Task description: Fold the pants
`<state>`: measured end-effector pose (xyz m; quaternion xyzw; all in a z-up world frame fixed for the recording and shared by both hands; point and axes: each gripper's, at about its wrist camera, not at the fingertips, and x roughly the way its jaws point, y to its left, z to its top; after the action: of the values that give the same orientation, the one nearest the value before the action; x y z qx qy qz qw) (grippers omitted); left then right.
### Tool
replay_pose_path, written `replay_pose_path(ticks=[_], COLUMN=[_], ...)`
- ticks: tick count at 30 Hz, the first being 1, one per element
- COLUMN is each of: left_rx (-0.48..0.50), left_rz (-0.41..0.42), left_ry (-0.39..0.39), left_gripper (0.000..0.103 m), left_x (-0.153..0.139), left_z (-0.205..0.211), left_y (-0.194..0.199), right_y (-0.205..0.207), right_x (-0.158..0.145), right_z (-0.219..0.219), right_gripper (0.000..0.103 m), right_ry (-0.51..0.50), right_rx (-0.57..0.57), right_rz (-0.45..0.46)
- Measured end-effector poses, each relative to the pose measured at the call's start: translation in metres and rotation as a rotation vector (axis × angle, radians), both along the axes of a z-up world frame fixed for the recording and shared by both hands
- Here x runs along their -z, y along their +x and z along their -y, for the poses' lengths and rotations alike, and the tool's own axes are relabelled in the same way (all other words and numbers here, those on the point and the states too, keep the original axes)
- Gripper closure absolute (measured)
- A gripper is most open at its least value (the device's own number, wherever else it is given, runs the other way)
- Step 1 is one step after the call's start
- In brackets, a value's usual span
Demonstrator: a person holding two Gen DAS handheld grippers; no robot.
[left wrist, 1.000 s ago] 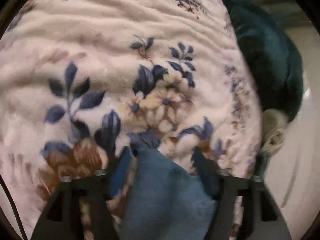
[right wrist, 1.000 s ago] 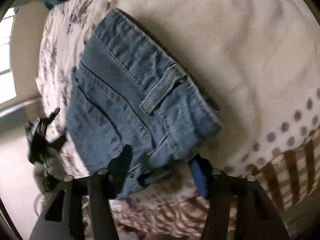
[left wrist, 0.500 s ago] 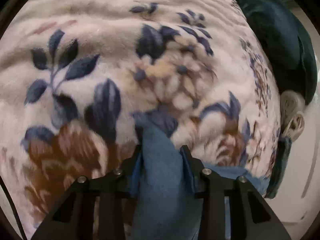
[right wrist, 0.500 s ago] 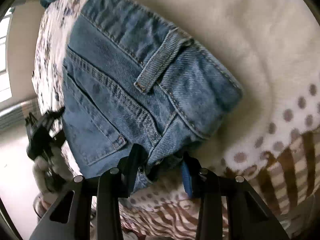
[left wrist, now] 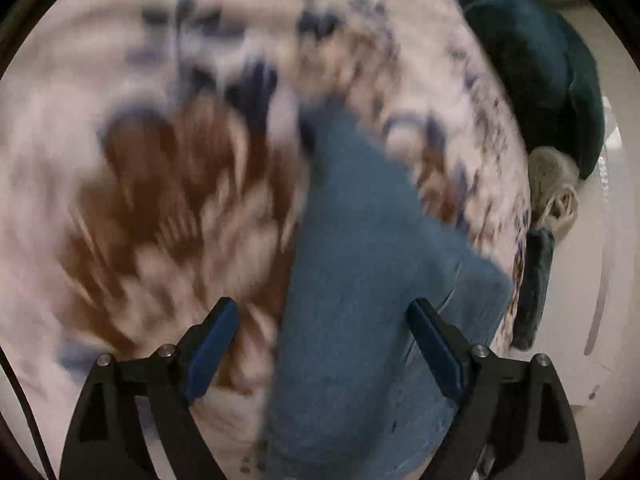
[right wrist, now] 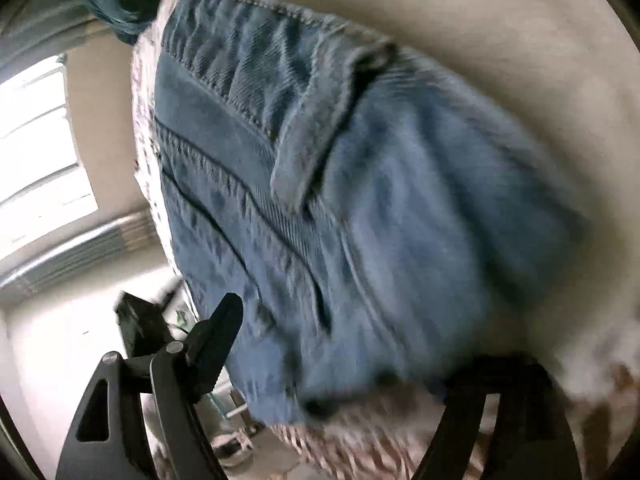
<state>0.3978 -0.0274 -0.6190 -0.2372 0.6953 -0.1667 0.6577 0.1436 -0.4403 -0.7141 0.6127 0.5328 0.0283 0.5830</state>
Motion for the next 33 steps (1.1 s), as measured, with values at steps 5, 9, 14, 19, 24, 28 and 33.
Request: replay_pose_path(ticks=[5,9,14,19,24,28,33], left_rx=[-0.025,0.018,0.028,0.029,-0.012,-0.045,-0.081], left_rz=[-0.028,-0.002,0.097,0.148,0.192,0.23,0.278], left_ry=[-0.072,-0.041,-0.003,0.009,-0.026,-0.028,-0.024], left_gripper=[0.016,0.017,0.06,0.072,0.072,0.072,0.072], left_x=[0.013,0.013,-0.015,-0.059,-0.1,-0.127,-0.14], left_z=[0.012,0.029,0.036,0.031,0.01,-0.017,-0.064], left_y=[-0.013,-0.012,-0.019,-0.022,0.004,0.048,0.137], right_y=[0.007,0.016,0.026,0.051,0.09,0.144,0.265], right_x=[-0.01,0.003,-0.032,-0.096,-0.155,-0.176,-0.191], right_z=[-0.008,-0.015,-0.026,-0.04,-0.049,-0.066,-0.113], right_gripper=[0.017,0.018,0.062,0.068,0.069,0.069,0.069], right_ry=[-0.025,-0.043,-0.201,-0.317,-0.323,-0.304,-0.273], right_rx=[0.096,0.109,0.069,0.015,-0.005,-0.028,-0.033], right_rz=[0.11,0.099,0.075,0.14,0.218,0.263,0.335])
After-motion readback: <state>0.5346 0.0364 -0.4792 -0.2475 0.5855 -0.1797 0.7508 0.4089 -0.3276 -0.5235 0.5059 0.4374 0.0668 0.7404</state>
